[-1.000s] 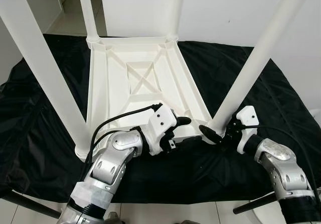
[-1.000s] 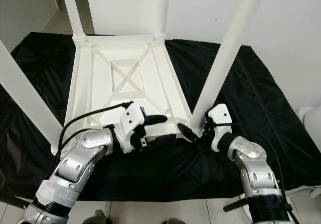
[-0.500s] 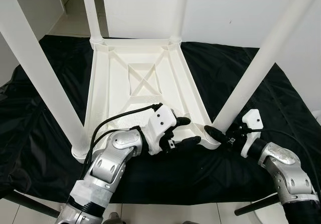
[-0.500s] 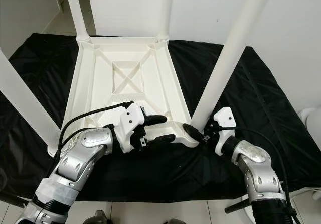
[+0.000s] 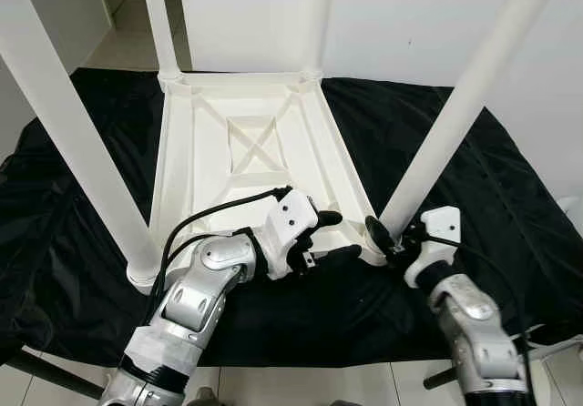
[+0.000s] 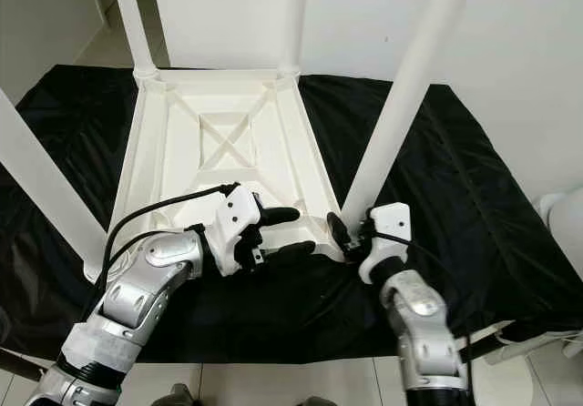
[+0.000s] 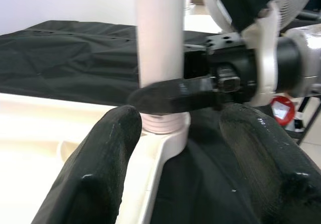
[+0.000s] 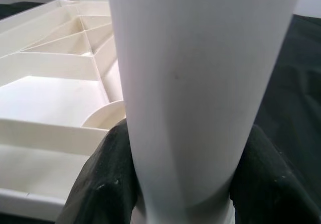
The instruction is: Building children table
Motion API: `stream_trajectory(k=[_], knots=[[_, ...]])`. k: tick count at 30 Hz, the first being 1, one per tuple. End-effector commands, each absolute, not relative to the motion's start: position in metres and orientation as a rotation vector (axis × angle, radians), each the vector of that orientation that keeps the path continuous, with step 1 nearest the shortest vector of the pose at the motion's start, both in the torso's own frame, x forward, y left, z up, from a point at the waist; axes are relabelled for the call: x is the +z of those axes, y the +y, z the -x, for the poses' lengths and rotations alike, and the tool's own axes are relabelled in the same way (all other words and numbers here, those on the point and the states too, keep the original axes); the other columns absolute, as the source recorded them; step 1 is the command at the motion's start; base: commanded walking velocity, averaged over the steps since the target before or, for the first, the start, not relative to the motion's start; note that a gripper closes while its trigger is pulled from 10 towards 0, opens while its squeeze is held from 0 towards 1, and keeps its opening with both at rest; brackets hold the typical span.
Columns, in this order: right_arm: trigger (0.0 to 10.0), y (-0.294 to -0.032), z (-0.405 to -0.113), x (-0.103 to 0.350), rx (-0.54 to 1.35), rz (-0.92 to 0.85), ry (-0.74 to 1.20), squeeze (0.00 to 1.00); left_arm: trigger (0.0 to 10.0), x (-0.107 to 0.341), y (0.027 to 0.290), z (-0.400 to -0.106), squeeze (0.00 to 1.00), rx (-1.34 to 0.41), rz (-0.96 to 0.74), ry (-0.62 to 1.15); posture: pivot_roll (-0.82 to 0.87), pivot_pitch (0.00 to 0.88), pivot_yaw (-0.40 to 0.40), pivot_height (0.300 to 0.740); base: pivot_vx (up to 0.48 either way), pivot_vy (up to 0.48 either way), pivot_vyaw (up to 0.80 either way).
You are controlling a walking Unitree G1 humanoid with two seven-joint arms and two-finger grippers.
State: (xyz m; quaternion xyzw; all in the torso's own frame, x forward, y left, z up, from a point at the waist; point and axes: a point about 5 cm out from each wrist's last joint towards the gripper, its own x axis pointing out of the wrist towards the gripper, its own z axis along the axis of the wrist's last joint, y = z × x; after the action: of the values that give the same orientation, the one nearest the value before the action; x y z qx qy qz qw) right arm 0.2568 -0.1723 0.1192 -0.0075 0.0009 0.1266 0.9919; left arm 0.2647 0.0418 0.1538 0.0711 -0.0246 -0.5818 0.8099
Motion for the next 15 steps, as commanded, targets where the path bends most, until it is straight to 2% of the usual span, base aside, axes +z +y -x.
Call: stream_trajectory(k=[1,2,3,6,15], knots=[[10.0,-0.170,-0.255,0.109,0.204,0.016,0.057,0.00,10.0,0.151,0.042,-0.266,0.00,-1.204,-0.138,-0.037,0.02,0.019,-0.030,0.740,0.000,0.000,0.00],[10.0,-0.163,-0.253,0.108,0.126,-0.013,0.058,0.00,10.0,0.151,0.042,-0.267,0.00,-1.195,-0.135,-0.039,0.01,0.024,-0.032,0.740,0.000,0.000,0.00],[10.0,-0.163,-0.253,0.108,0.126,-0.013,0.058,0.00,10.0,0.151,0.042,-0.267,0.00,-1.195,-0.135,-0.039,0.01,0.024,-0.032,0.740,0.000,0.000,0.00],[10.0,-0.140,-0.254,0.109,-0.057,-0.162,0.047,0.00,10.0,0.150,0.040,-0.270,0.00,-1.160,-0.132,-0.032,0.00,0.021,-0.032,0.740,0.000,0.000,0.00],[10.0,-0.133,-0.259,0.114,-0.102,-0.150,0.046,0.00,10.0,0.151,0.037,-0.272,0.00,-1.151,-0.137,-0.036,0.00,0.013,-0.032,0.740,0.000,0.000,0.00]])
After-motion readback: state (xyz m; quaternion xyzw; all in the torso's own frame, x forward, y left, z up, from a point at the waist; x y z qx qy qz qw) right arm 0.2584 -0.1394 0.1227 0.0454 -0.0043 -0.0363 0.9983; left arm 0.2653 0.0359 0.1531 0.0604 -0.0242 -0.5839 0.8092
